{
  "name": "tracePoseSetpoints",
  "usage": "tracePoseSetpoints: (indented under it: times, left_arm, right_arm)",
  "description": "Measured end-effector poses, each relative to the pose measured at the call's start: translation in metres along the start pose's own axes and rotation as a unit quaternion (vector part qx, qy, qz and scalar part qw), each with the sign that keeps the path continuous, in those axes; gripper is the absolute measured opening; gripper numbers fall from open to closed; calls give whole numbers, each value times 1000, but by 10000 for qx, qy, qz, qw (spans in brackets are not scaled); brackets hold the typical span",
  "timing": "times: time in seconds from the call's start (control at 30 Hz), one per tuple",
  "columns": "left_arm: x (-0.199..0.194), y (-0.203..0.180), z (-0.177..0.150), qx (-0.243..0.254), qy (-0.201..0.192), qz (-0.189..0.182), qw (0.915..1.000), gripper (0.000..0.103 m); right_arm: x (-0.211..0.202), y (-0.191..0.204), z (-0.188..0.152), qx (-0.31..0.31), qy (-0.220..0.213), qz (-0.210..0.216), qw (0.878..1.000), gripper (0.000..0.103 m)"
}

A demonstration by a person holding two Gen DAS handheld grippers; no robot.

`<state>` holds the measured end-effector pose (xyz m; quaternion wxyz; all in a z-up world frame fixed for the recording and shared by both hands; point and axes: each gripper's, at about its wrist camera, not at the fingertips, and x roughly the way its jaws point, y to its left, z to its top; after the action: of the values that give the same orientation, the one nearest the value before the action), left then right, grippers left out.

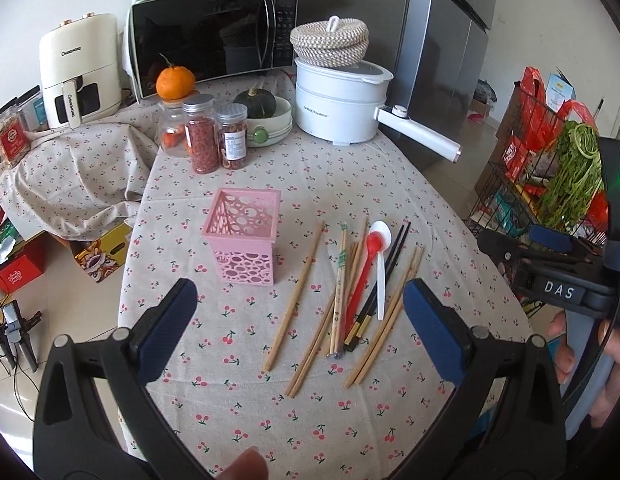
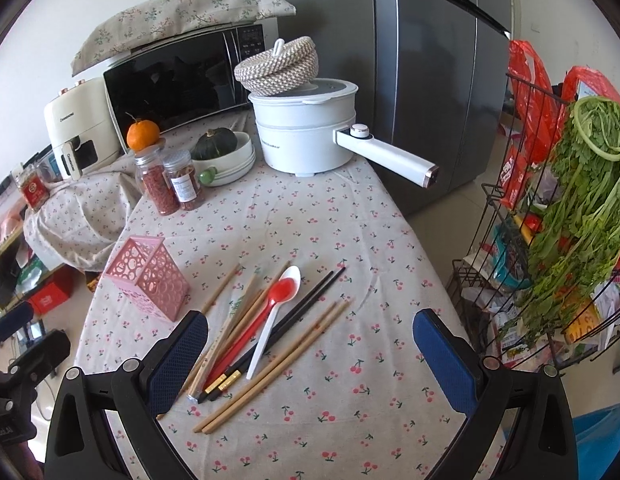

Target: Organize utensils

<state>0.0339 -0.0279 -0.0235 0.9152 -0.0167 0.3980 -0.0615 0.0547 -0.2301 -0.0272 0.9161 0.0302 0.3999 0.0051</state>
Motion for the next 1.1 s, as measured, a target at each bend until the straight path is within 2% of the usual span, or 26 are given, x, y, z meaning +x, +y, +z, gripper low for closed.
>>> tracePoseSetpoints:
  times: [0.2, 0.3, 0.37, 0.4, 0.47, 0.57, 0.77, 0.83, 0.97, 1.1]
  left_arm:
    - [35, -26, 16, 351, 693, -271, 9966, 100]
    - [62, -42, 23, 411, 1114, -575, 9913, 91]
    - [84, -54, 27, 559, 1341, -595, 9876, 72]
    - [95, -57, 28, 615, 1451, -557, 9859, 67]
    - [120, -59, 31, 554, 1698, -551, 9824, 51]
    - [155, -56, 33, 214, 2018, -599, 9774, 39]
    - [208, -52, 34, 13, 2384, -246, 9709, 33]
    - [220, -49, 33, -107, 2504, -259, 9677, 30]
    - [233, -47, 32, -232, 2663, -289, 9632, 15]
    - [233, -49, 31, -267, 2632, -343, 9638, 10]
  right_arm:
    - [33, -27, 1, 244, 583, 33, 9980, 103]
    - [52, -41, 0, 286, 878, 3, 9957, 103]
    - [62, -49, 1, 345, 1029, 17, 9941, 102]
    - [67, -53, 1, 393, 1107, 56, 9931, 102]
    - [76, -59, 0, 469, 1266, 129, 9908, 101]
    - [89, -66, -3, 547, 1482, 167, 9873, 100]
    - [101, -61, -3, 381, 1629, 294, 9855, 100]
    - [105, -62, -3, 373, 1678, 301, 9847, 100]
    - [113, -66, -1, 454, 1750, 337, 9829, 100]
    - [117, -65, 0, 448, 1790, 353, 9822, 100]
